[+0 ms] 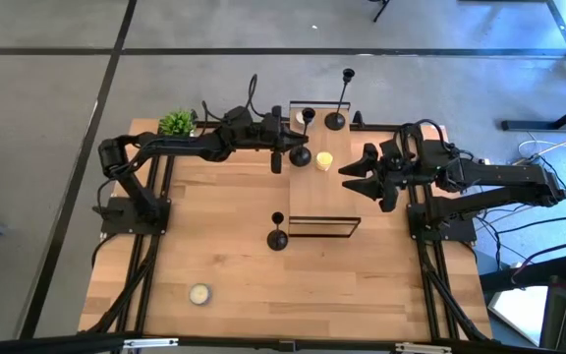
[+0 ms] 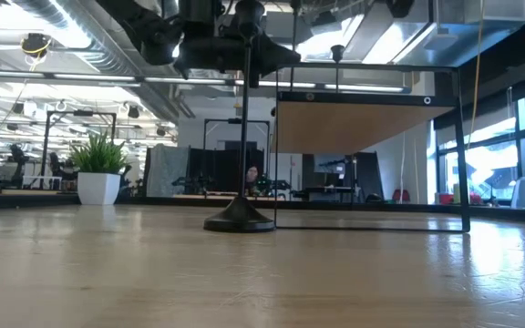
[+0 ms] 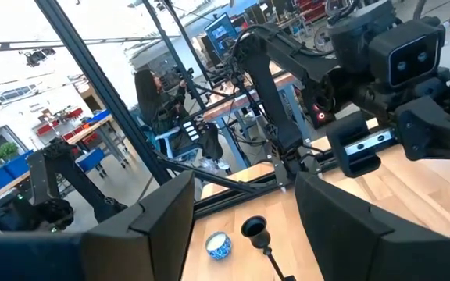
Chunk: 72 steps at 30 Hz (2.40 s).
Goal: Pick & Place candle stick holders
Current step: Put the left black candle holder to the left of the yellow candle jar on the shelf
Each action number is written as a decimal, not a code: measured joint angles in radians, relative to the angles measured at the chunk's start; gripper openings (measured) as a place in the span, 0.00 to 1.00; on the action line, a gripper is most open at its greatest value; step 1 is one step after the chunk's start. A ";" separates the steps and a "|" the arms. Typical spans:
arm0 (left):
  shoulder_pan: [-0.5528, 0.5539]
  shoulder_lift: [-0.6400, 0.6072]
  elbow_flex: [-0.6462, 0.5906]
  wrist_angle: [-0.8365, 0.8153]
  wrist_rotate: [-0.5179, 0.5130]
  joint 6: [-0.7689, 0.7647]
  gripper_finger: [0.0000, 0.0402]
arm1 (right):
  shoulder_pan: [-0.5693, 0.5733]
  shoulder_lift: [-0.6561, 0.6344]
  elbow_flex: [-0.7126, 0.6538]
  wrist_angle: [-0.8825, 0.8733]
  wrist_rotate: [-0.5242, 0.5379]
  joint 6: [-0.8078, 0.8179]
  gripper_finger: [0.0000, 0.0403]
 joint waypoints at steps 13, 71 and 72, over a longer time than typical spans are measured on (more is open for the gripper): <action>0.001 0.000 -0.034 0.082 0.022 -0.026 0.03 | 0.000 0.000 0.000 -0.002 -0.001 -0.002 0.56; -0.011 0.005 -0.100 0.161 -0.076 -0.071 0.03 | -0.001 0.002 0.000 -0.001 0.008 -0.027 0.56; -0.016 0.005 -0.098 0.161 -0.076 -0.070 0.03 | -0.001 0.002 0.000 -0.001 0.008 -0.027 0.56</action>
